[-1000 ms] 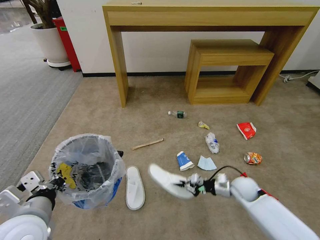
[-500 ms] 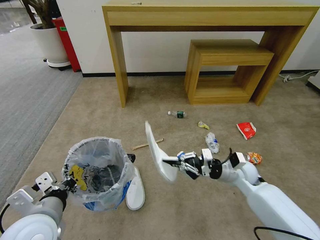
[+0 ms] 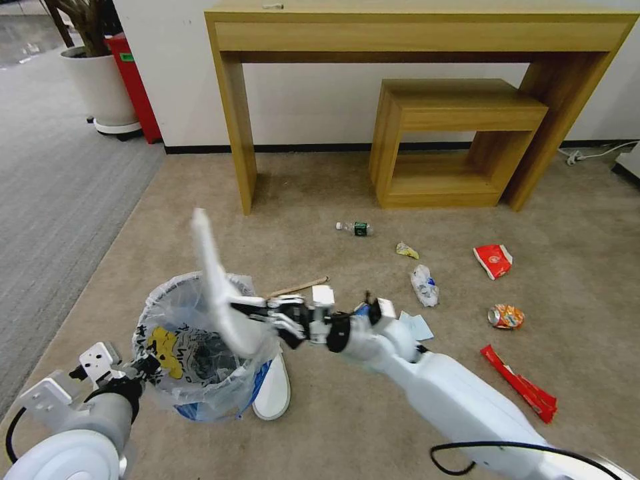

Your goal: Pick up the trash bin and place the garbage on the floor into it.

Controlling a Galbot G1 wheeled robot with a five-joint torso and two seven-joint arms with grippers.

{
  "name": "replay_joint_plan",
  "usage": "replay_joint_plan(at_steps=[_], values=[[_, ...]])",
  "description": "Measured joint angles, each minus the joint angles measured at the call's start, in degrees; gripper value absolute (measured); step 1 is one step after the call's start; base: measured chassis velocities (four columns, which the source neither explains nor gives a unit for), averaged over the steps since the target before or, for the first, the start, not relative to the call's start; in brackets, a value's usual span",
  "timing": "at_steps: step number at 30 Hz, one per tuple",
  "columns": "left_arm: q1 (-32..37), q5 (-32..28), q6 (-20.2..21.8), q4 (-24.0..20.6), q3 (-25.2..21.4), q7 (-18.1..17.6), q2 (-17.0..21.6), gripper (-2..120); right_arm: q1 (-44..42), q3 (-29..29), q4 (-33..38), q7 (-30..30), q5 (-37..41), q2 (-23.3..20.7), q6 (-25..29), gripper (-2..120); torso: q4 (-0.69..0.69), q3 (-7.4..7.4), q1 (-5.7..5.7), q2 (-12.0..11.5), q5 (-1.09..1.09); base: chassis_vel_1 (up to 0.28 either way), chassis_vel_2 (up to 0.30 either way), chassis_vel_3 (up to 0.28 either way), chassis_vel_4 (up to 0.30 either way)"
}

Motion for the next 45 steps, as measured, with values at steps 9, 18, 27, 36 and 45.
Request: replay_joint_plan(at_steps=[9, 18, 27, 36, 45], values=[[0.7, -0.9, 0.0, -1.0, 0.3, 0.2, -0.2, 1, 2.3, -3.6, -8.1, 2.7, -6.5, 5.8, 2.8, 0, 0.00, 0.00, 0.00, 0.0, 0.01, 0.000, 0.000, 0.000, 0.000], [0.9, -0.9, 0.0, -1.1, 0.4, 0.5, -0.2, 1, 2.2, -4.3, -9.7, 9.5, -10.0, 7.2, 4.3, 3, -0.01, 0.00, 0.00, 0.0, 0.01, 0.000, 0.000, 0.000, 0.000], [0.9, -1.2, 0.0, -1.3, 0.1, 0.6, 0.0, 1, 1.2, -5.6, -9.4, 11.1, -11.6, 6.9, 4.3, 37, 0.00, 0.00, 0.00, 0.0, 0.02, 0.000, 0.000, 0.000, 0.000], [0.6, -1.4, 0.0, -1.0, -0.2, 0.7, 0.4, 1, 0.9, -2.2, -5.0, 11.0, -11.0, 3.9, 4.0, 67, -0.01, 0.00, 0.00, 0.0, 0.02, 0.000, 0.000, 0.000, 0.000], [-0.8, -2.6, 0.0, 1.2, -2.9, 0.4, 2.1, 1, -4.1, 7.4, 4.6, 22.6, -11.3, -4.8, -2.2, 99, -0.01, -0.01, 0.00, 0.0, 0.04, 0.000, 0.000, 0.000, 0.000]])
